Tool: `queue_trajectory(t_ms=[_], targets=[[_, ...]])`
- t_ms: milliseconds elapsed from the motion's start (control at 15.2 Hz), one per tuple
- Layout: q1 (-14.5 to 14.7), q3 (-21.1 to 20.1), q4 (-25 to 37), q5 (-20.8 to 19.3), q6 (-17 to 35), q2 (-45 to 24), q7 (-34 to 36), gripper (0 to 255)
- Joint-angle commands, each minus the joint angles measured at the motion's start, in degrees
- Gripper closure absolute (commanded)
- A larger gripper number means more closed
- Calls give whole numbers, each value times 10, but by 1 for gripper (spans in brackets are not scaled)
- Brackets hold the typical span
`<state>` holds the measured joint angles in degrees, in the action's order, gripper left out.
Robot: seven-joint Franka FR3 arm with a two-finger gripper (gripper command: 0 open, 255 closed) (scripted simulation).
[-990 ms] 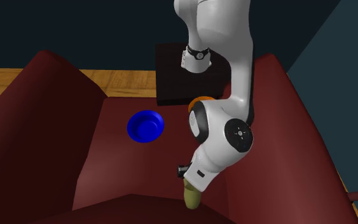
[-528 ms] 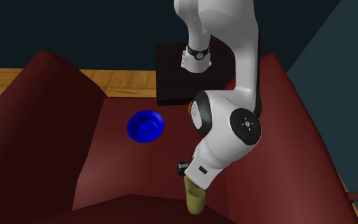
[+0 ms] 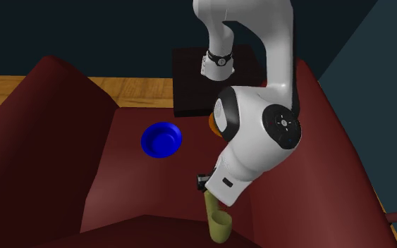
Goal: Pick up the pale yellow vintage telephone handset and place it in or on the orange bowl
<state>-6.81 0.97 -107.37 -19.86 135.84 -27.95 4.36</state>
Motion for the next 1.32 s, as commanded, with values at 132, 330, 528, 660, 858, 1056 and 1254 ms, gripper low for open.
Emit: queue_trajectory(t_ms=[132, 330, 528, 660, 858, 1056, 1254], targets=[[-1, -3, 5, 6, -24, 20, -9, 255], [4, -2, -55, -2, -2, 56, 6, 255], [12, -1, -140, -16, 29, 105, 32, 255], [17, -1, -193, -26, 48, 136, 50, 255], [26, -1, -269, -41, 74, 182, 78, 255], [34, -3, -340, -57, 96, 226, 107, 255], [41, -8, -408, -73, 115, 269, 138, 255]])
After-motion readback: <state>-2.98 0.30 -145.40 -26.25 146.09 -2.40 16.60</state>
